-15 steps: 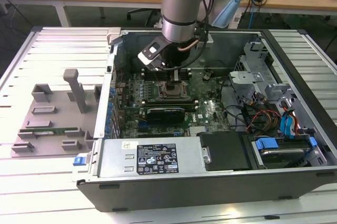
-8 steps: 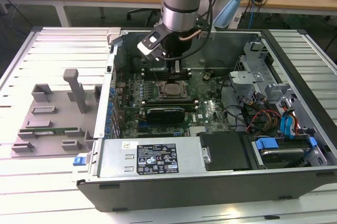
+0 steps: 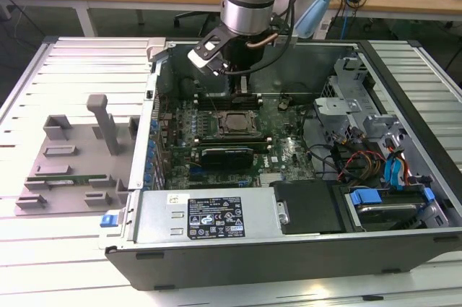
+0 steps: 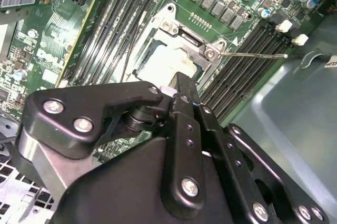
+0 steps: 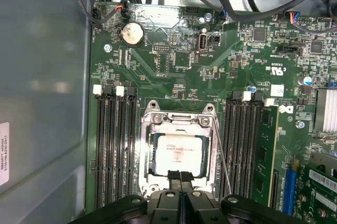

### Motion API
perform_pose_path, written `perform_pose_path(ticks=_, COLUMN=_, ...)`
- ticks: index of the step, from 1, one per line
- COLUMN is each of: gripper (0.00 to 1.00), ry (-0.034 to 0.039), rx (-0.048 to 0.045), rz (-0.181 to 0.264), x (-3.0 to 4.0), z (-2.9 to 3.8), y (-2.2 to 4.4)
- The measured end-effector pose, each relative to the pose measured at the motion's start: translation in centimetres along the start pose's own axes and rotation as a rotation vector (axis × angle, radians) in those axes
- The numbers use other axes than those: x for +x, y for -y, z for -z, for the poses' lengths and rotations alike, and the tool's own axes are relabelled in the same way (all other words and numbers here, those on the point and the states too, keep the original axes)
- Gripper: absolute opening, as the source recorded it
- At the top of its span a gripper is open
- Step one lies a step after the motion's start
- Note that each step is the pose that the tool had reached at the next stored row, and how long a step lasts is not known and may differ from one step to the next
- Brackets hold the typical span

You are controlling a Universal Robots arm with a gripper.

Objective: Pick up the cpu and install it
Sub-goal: 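Close the cpu cover, then install the first cpu locking lever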

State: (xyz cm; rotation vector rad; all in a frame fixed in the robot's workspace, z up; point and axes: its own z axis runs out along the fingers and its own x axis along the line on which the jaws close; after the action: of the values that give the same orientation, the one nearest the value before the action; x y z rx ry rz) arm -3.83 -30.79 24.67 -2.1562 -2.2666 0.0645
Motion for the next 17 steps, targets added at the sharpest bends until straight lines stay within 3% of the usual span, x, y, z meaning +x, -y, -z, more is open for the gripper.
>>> perform_pose_path(ticks=17, gripper=0.11, ry=0.0002, rx=0.0001, rz=0.002, x=0.0, z=0.05, y=0.0)
